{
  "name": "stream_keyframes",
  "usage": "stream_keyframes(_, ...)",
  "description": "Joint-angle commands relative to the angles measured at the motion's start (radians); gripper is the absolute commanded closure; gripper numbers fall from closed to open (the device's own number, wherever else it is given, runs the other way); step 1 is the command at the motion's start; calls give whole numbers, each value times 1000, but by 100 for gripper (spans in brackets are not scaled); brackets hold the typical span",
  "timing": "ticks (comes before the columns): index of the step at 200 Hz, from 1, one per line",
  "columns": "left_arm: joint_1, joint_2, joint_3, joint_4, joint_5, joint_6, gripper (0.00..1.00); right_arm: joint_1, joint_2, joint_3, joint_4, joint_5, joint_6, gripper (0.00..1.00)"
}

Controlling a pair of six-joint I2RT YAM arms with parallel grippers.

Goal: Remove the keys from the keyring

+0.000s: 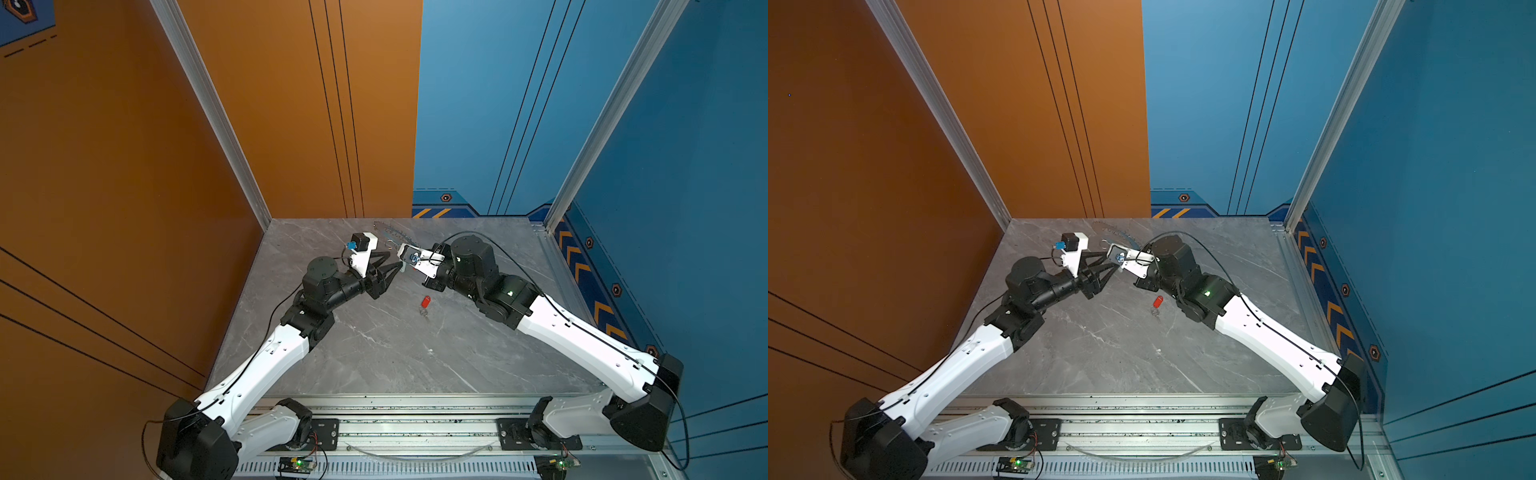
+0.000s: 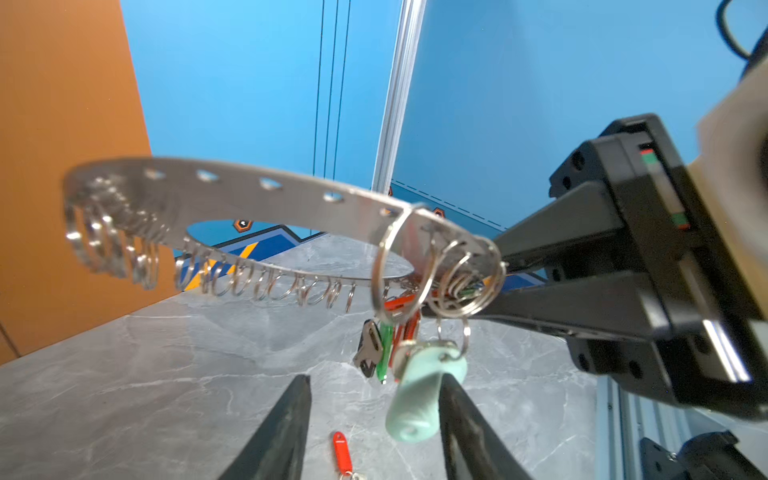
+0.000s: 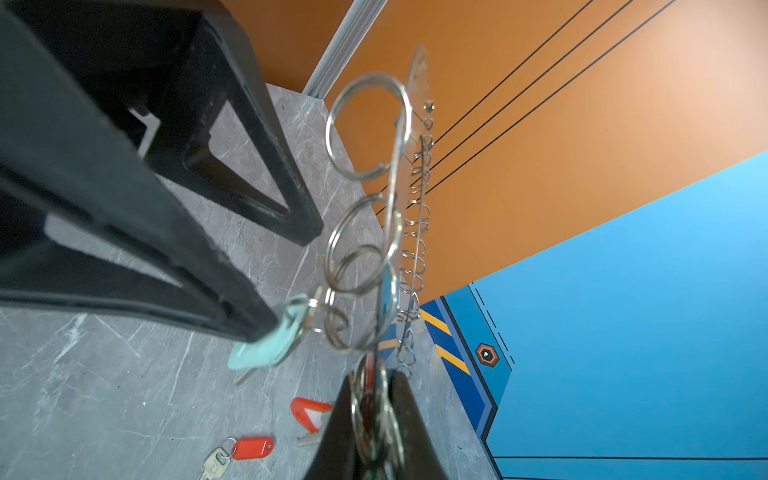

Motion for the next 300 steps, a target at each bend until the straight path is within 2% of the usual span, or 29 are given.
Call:
stream_keyframes(1,2,21,34,52,106,-27,52,6,-30,36,46,-22,35,100)
stream_keyframes(69,26,61,59,129,187,-75,62,1,-15,57,43,-43,56,100)
stream_keyframes(108,30,74,63,132,228,-88,74,-6,-11,66,49,-47,69,100)
stream_keyframes(134,33,79,60,132,252,-100,76,-12,-9,69,57,-52,82,100)
stream_keyframes(153,38,80,69,132,263,-101,85,-14,-7,69,57,-53,84,100)
stream_keyframes(171,46,73,74,132,263,-101,90,-15,-8,68,55,-53,89,100)
stream_keyframes(190,54,66,79,123,266,-101,100,-18,-11,64,56,-51,93,100)
stream_keyframes(205,57,59,86,102,266,-93,100,-25,-16,58,57,-44,103,100)
stream_keyframes(228,67,35,136,-45,263,-3,100,-38,-28,36,52,-32,124,100)
stream_keyframes(252,67,21,270,-373,221,202,100,-41,-41,-3,49,-28,159,100)
stream_keyframes(271,65,20,349,-562,171,318,100,-43,-46,-39,71,-46,210,100)
stream_keyframes(300,67,33,447,-738,119,439,100,-40,-50,-106,129,-78,308,98)
